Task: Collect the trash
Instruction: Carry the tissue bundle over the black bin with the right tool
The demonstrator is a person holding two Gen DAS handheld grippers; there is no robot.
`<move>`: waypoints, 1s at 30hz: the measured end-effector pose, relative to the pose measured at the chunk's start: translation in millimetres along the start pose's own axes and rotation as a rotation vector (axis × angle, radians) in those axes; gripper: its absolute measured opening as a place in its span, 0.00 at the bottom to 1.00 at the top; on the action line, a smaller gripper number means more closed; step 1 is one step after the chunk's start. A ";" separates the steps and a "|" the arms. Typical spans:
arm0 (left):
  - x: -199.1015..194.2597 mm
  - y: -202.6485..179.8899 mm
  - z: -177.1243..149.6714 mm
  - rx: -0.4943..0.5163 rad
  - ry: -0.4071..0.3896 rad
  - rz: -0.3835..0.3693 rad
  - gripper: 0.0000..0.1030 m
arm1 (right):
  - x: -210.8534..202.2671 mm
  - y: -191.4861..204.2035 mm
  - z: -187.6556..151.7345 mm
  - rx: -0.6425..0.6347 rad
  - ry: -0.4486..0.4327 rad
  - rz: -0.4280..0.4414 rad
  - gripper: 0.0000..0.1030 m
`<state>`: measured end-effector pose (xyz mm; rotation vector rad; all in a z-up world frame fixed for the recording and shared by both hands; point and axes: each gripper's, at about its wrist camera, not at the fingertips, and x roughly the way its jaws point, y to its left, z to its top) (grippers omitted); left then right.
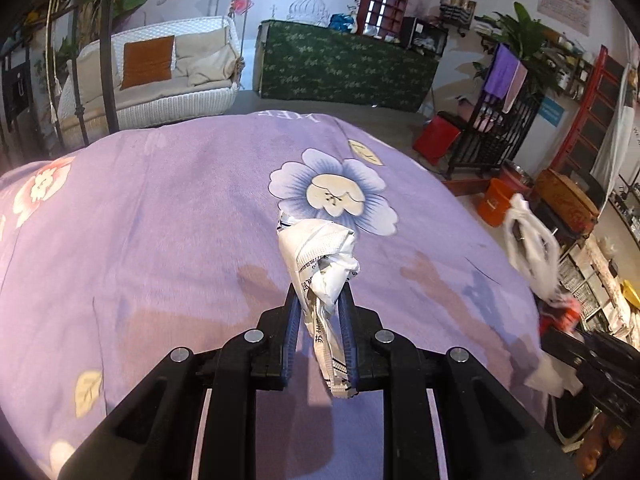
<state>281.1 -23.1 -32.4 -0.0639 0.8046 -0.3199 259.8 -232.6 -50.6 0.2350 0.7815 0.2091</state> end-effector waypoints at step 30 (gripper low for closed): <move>-77.1 -110.1 -64.4 0.131 -0.145 -0.200 0.18 | -97.4 -63.0 -77.7 0.092 -0.096 -0.140 0.21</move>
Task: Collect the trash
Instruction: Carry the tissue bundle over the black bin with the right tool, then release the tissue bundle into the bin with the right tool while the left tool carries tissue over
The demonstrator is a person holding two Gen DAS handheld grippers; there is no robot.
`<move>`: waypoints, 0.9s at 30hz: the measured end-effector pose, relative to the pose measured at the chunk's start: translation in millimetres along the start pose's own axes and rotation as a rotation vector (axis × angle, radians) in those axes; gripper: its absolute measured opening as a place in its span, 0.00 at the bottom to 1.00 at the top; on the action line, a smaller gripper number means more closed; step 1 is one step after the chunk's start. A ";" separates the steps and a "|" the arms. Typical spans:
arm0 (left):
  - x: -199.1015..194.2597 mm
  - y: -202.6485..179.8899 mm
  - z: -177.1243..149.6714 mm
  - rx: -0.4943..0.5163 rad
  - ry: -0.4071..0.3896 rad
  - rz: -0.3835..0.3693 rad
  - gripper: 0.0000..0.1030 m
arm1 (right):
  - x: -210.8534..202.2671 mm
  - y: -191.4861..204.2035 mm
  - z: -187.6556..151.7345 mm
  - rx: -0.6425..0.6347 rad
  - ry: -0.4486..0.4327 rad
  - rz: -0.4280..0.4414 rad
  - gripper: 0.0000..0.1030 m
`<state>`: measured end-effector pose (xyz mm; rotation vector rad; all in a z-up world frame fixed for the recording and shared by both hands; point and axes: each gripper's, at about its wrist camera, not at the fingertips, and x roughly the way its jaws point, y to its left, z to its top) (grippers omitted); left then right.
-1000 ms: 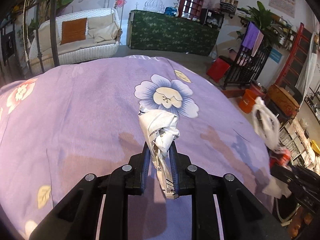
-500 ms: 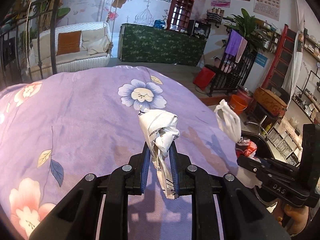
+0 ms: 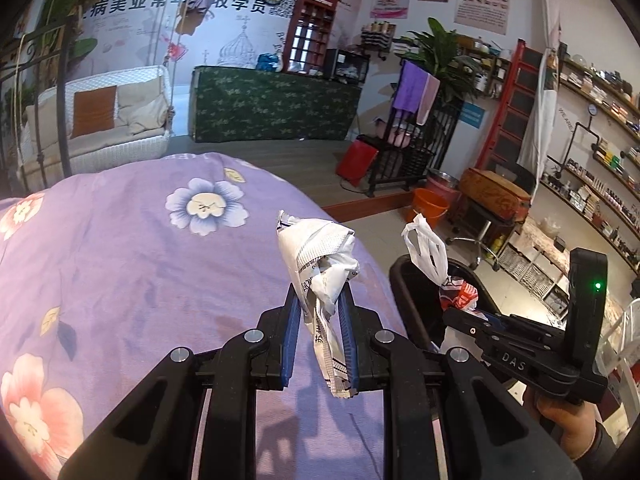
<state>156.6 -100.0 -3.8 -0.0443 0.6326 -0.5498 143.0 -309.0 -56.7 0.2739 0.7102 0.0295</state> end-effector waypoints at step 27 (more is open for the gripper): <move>40.2 -68.2 -17.8 0.141 0.088 -0.149 0.18 | 42.4 -116.0 -44.6 0.302 0.173 -0.303 0.62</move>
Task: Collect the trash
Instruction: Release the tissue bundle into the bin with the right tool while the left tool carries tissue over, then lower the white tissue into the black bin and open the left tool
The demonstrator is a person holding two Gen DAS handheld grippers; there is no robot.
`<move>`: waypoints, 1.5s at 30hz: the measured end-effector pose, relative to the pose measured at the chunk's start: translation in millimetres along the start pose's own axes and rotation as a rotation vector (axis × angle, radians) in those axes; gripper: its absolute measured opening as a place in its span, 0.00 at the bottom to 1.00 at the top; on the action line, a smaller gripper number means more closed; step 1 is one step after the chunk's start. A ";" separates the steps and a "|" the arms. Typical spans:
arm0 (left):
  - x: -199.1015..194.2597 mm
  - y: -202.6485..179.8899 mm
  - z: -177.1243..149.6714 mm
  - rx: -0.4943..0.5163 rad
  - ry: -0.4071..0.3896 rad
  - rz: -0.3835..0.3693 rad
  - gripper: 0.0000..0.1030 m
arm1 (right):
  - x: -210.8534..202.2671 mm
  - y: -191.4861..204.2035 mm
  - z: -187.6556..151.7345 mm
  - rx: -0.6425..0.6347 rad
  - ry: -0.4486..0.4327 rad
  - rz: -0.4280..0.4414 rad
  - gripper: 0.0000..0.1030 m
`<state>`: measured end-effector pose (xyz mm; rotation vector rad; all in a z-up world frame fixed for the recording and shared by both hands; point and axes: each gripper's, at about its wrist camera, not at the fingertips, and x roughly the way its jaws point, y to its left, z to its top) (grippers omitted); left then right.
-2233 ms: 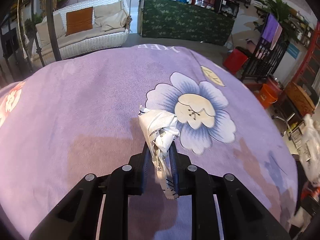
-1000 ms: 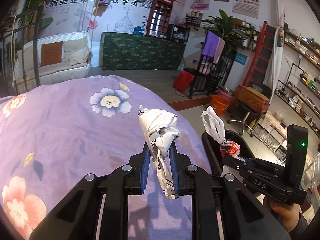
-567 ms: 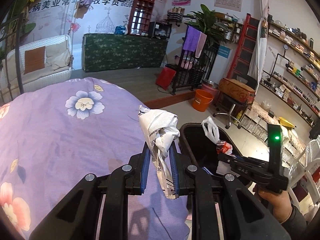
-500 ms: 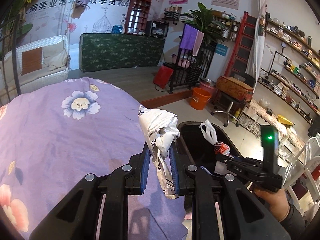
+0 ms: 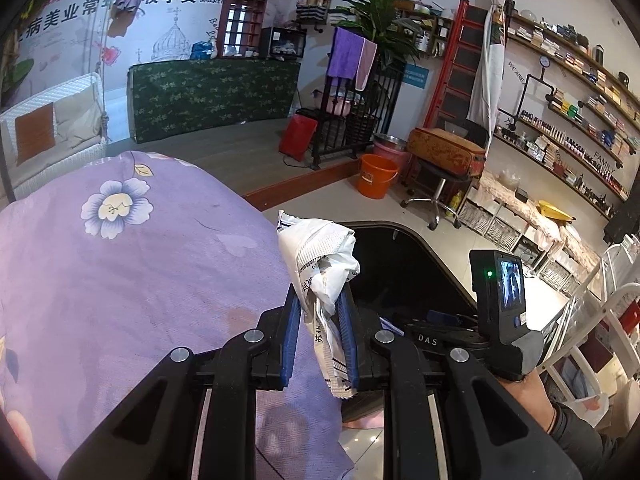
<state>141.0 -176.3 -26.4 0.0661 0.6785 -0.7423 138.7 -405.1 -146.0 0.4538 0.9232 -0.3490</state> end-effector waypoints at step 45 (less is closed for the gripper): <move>102.1 -85.1 -7.0 0.118 0.231 -0.201 0.72 | -92.0 -71.4 13.1 0.117 -0.307 -0.175 0.90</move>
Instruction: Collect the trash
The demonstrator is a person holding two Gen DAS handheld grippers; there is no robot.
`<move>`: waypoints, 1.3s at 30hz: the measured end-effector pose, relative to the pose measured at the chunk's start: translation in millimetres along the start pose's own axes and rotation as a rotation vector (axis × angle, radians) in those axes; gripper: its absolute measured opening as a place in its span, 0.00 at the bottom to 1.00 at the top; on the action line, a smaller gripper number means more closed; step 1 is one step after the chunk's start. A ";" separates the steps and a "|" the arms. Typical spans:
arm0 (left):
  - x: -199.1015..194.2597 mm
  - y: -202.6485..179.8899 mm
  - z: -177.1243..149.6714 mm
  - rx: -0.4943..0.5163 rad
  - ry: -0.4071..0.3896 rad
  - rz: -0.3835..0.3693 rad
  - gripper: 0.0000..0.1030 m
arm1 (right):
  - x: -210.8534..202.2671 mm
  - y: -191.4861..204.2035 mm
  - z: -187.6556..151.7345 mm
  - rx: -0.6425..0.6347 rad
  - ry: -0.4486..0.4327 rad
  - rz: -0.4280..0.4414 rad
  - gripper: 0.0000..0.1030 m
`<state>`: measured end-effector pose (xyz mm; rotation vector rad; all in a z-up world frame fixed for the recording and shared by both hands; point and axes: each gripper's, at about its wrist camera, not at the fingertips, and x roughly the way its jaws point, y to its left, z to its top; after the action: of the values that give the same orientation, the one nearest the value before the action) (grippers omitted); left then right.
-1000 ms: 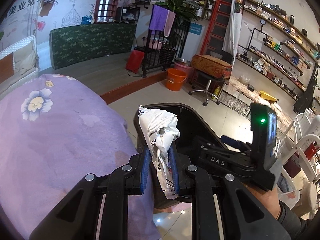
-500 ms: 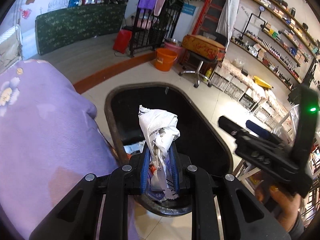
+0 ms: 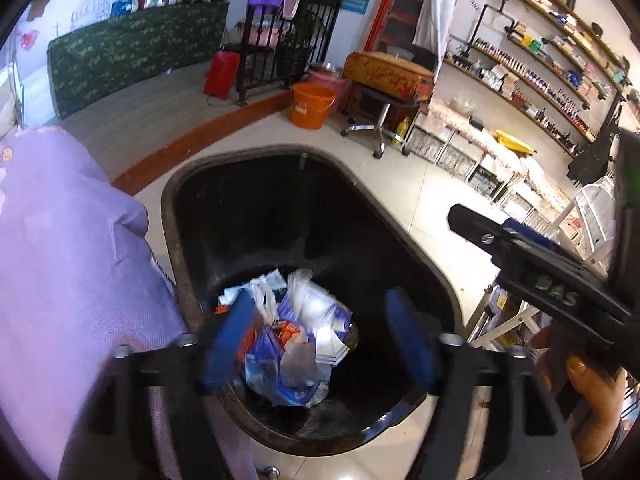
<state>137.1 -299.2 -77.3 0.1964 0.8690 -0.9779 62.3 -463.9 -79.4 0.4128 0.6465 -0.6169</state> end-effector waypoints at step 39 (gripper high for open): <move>-245.5 89.7 -133.6 -0.315 -0.511 0.638 0.94 | -154.7 211.1 -119.0 -0.363 -0.321 0.274 0.95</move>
<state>69.6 -21.9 -8.5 -0.0514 0.4273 -0.2601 49.6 -181.3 -28.4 0.0563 0.3737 -0.2851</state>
